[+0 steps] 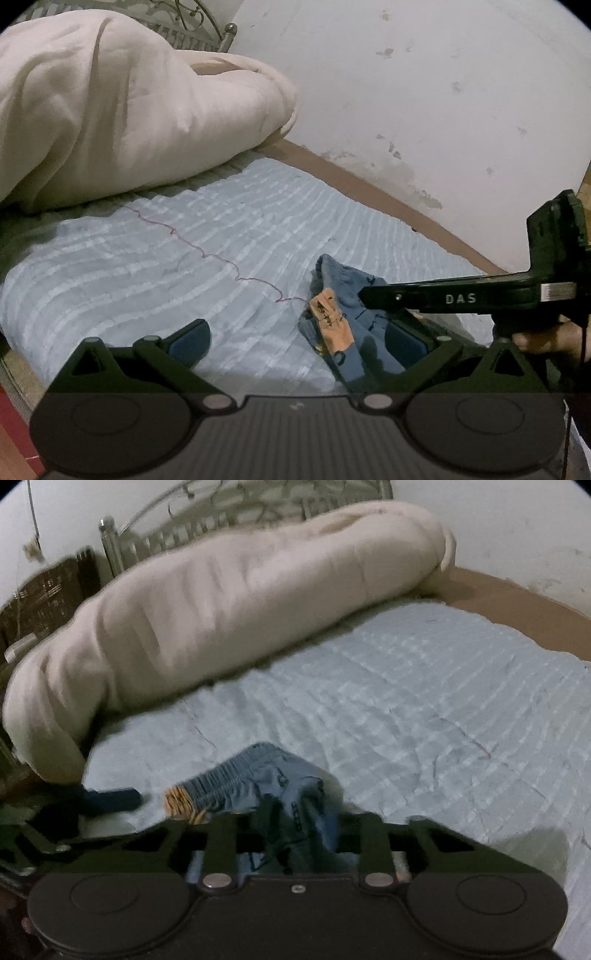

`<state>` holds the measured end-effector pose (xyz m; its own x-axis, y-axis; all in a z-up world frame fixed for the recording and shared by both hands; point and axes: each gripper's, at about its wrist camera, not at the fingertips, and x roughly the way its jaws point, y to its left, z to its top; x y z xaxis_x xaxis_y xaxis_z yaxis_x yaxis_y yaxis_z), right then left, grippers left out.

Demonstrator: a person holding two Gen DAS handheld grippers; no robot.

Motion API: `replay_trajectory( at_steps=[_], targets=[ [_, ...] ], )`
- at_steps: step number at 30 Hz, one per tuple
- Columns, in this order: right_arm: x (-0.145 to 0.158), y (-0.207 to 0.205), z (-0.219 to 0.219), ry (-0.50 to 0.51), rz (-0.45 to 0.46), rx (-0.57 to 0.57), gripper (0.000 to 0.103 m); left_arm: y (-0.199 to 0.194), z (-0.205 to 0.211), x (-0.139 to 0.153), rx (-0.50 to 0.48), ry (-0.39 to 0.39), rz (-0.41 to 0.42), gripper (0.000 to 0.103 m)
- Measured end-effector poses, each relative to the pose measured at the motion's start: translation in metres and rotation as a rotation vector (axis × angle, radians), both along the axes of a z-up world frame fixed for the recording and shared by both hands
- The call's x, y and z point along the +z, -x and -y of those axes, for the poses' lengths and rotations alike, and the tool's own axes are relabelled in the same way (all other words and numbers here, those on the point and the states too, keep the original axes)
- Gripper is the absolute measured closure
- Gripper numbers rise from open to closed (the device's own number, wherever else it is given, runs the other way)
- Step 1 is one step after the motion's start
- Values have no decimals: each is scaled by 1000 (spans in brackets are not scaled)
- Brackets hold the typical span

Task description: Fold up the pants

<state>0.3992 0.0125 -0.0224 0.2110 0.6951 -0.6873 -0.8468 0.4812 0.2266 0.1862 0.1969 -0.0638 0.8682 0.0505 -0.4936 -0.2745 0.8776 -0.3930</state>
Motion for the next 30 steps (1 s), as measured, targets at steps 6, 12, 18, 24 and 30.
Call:
replay_trajectory(
  at_steps=[6,12,18,24,30],
  targets=[
    [-8,-10,10,-26,-15,-40,94,-12,1,1,-37,34,26,11],
    [-20,-19,14,-49,-67,-63,91,-35,-5,-11,-76,171,-1,29],
    [-25,-27,19,-79,-119,-88,90,-47,-18,-24,-54,274,-30,66],
    [-14,-20,20,-63,-78,-115,70,-47,-18,-26,-53,275,-23,85],
    [7,-12,47,-60,-13,-143,48,-42,-13,-15,-22,234,-25,86]
  ],
)
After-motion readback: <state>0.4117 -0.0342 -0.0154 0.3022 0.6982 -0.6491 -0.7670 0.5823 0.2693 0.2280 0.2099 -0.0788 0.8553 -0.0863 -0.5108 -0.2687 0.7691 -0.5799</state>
